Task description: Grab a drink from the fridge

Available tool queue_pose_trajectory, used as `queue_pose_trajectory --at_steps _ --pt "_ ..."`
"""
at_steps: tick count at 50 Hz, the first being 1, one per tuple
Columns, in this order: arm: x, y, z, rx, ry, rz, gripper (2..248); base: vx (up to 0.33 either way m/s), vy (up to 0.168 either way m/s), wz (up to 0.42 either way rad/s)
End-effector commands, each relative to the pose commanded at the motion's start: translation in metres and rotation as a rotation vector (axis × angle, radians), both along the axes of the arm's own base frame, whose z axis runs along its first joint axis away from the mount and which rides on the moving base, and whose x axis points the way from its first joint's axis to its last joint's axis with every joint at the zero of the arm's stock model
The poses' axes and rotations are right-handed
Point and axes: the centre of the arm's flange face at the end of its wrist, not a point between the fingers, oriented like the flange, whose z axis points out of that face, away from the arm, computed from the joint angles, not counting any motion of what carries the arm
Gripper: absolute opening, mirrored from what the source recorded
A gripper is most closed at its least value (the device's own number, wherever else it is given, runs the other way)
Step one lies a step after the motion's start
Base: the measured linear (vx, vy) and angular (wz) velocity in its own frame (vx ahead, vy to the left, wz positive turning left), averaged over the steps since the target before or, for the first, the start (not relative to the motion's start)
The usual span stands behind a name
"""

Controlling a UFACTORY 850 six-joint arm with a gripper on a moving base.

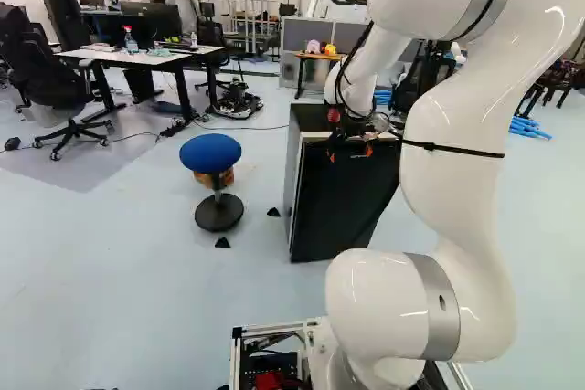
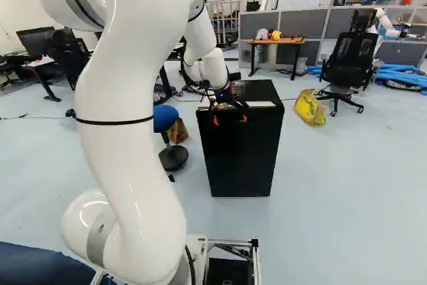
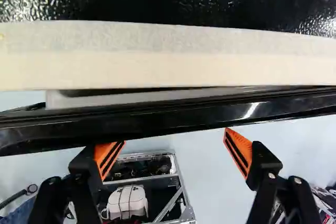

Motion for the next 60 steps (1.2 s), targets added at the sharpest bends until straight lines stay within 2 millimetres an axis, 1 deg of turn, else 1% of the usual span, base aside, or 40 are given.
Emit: queue_pose_trajectory --at_steps 12,60 --pt "0.0030 0.0000 0.0007 -0.001 -0.034 0.006 247 0.000 0.000 0.000" --pt "0.0050 0.0001 0.0012 -0.001 -0.056 0.009 247 0.000 0.000 0.000"
